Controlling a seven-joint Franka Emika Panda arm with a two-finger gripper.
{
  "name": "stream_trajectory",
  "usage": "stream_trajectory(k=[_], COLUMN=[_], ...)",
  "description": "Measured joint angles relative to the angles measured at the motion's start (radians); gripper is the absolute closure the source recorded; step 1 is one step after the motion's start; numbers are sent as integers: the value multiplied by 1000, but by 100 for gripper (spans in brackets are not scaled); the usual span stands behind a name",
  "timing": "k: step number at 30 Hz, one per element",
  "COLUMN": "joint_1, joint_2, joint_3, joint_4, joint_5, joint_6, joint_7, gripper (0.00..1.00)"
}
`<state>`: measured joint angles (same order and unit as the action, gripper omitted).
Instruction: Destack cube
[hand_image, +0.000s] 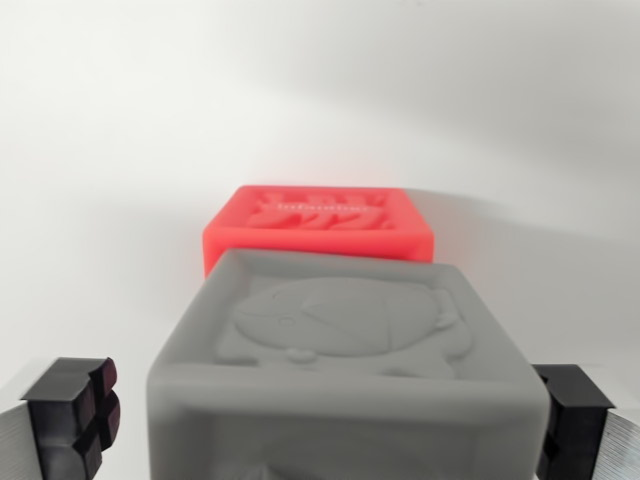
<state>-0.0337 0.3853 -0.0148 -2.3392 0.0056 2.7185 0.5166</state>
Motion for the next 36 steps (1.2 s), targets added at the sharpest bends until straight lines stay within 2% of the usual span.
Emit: stream_trajectory(k=[1, 2, 36], joint_1=[0, 0, -1], joint_2=[2, 4, 4], joint_3=[0, 0, 1], joint_4=[0, 1, 2], joint_5=[0, 0, 0], joint_6=[2, 3, 4], joint_7=[0, 0, 0], gripper=[0, 100, 100])
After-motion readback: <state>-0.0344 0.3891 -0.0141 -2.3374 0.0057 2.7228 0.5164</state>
